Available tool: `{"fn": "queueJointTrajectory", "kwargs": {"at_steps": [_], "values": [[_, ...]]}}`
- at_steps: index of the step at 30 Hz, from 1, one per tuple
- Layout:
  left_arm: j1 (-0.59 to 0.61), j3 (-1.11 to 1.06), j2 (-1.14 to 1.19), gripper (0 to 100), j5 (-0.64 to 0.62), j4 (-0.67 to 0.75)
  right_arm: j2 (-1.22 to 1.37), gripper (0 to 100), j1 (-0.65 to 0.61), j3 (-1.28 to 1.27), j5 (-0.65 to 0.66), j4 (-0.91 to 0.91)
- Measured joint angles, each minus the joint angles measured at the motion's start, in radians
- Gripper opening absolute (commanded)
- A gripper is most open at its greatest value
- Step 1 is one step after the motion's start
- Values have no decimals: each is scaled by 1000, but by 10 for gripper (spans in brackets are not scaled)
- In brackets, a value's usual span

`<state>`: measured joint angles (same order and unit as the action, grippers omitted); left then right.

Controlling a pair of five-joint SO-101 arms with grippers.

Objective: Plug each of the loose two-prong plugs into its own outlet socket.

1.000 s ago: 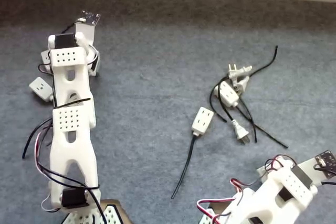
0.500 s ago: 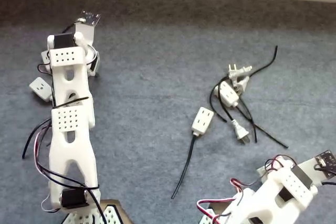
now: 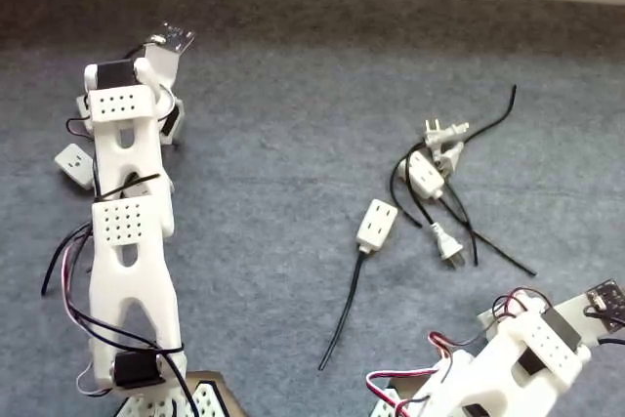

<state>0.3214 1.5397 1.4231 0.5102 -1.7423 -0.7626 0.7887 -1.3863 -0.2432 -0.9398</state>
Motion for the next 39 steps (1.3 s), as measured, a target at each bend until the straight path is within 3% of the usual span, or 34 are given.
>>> {"fn": "queueJointTrajectory", "kwargs": {"at_steps": [15,22,27,39], "values": [[9,-66,-8,165,37,0,0,6,0,0,0,0],[14,-75,-6,10,37,-2,0,6,0,0,0,0],[12,-80,-5,5,37,-5,0,6,0,0,0,0],[37,-114,-238,5,37,-8,0,6,0,0,0,0]]}}
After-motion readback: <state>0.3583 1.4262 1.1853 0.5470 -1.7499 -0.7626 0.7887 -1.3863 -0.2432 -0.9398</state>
